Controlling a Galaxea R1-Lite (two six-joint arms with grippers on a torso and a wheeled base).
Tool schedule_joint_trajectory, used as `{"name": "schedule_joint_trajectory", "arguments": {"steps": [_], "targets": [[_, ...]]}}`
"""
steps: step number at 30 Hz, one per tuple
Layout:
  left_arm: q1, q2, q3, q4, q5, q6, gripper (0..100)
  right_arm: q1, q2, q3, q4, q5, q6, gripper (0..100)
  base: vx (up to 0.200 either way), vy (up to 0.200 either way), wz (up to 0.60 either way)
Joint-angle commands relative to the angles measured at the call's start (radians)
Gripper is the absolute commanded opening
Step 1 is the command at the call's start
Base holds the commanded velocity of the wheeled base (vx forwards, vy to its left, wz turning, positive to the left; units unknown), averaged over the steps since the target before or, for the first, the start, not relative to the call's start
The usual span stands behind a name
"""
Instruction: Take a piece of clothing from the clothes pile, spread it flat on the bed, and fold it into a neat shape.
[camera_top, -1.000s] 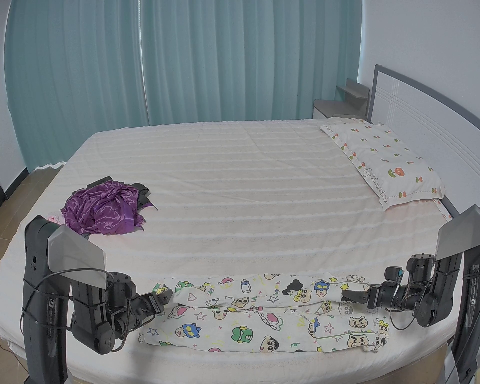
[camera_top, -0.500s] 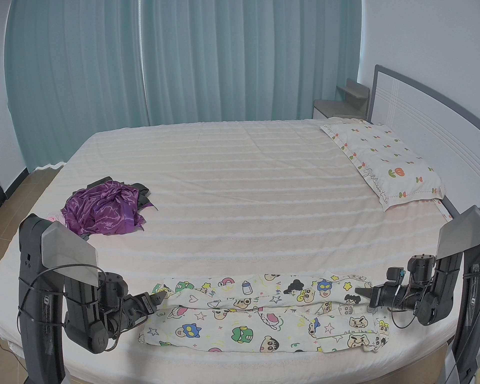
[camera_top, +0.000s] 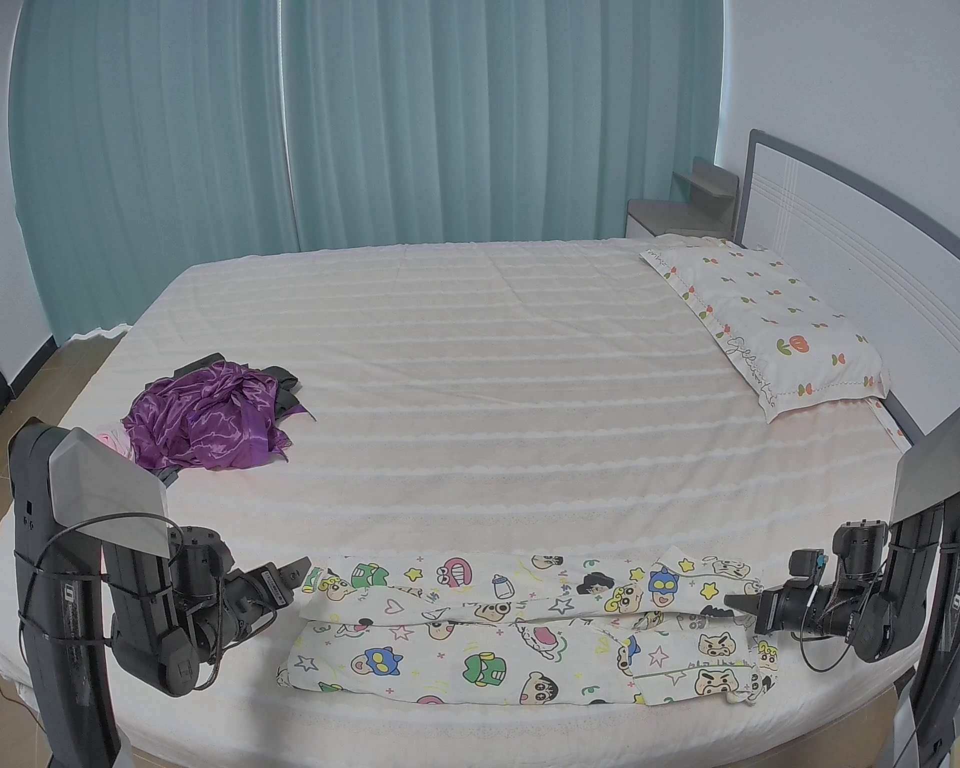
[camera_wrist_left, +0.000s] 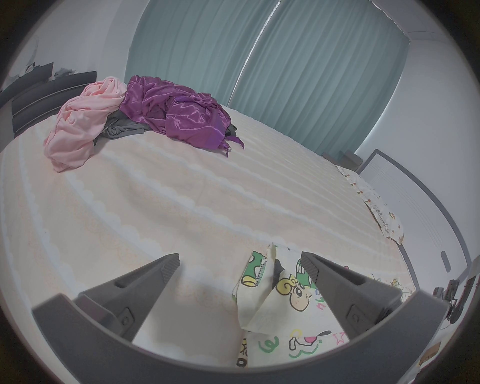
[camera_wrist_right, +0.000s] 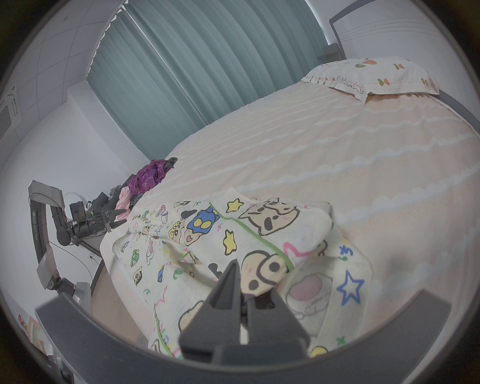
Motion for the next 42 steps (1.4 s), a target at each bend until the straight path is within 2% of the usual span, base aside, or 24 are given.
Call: {"name": "schedule_joint_trajectory", "arguments": {"steps": [1, 14, 15, 23, 25, 30, 31, 32, 33, 36, 38, 39, 41, 42], "targets": [[0.003, -0.005, -0.001, -0.013, 0.000, 0.000, 100, -0.011, -0.002, 0.022, 0.000, 0.001, -0.003, 0, 0.000, 0.000, 0.00], [0.000, -0.002, 0.000, -0.013, -0.003, -0.001, 100, -0.028, 0.010, 0.037, 0.001, -0.001, -0.020, 0, 0.000, 0.000, 0.00], [0.000, -0.002, 0.000, -0.013, -0.004, -0.001, 100, -0.028, 0.011, 0.037, 0.003, -0.001, -0.020, 100, 0.000, 0.000, 0.00], [-0.002, -0.011, -0.063, 0.019, -0.259, -0.003, 100, -0.048, -0.041, 0.078, -0.031, -0.013, -0.020, 100, 0.000, 0.000, 0.00], [-0.002, -0.014, -0.093, 0.051, -0.270, -0.003, 100, -0.054, -0.058, 0.094, -0.033, -0.021, -0.020, 100, 0.000, 0.000, 0.00], [-0.008, -0.062, -0.334, 0.441, -0.268, -0.018, 100, -0.059, -0.123, 0.158, -0.039, -0.042, -0.014, 100, 0.000, 0.000, 0.00], [-0.008, -0.067, -0.339, 0.450, -0.270, -0.018, 100, -0.057, -0.127, 0.161, -0.039, -0.045, -0.014, 100, 0.000, 0.000, 0.00], [-0.008, -0.099, -0.374, 0.550, -0.282, -0.024, 100, -0.053, -0.147, 0.167, -0.049, -0.078, -0.012, 100, 0.000, 0.000, 0.00], [-0.008, -0.109, -0.383, 0.584, -0.291, -0.023, 100, -0.053, -0.154, 0.167, -0.062, -0.096, -0.011, 100, 0.000, 0.000, 0.00], [-0.008, -0.119, -0.399, 0.616, -0.362, -0.020, 100, -0.054, -0.179, 0.167, -0.072, -0.156, 0.018, 100, 0.000, 0.000, 0.00], [-0.008, -0.123, -0.400, 0.617, -0.394, -0.018, 100, -0.054, -0.197, 0.167, -0.085, -0.205, 0.069, 100, 0.000, 0.000, 0.00], [-0.008, -0.123, -0.400, 0.617, -0.394, -0.018, 100, -0.054, -0.197, 0.167, -0.085, -0.205, 0.069, 100, 0.000, 0.000, 0.00], [-0.008, -0.126, -0.400, 0.617, -0.420, -0.014, 100, -0.046, -0.249, 0.167, -0.088, -0.225, 0.150, 100, 0.000, 0.000, 0.00], [-0.008, -0.126, -0.400, 0.617, -0.422, -0.014, 100, -0.046, -0.251, 0.167, -0.088, -0.225, 0.155, 100, 0.000, 0.000, 0.00]]}}
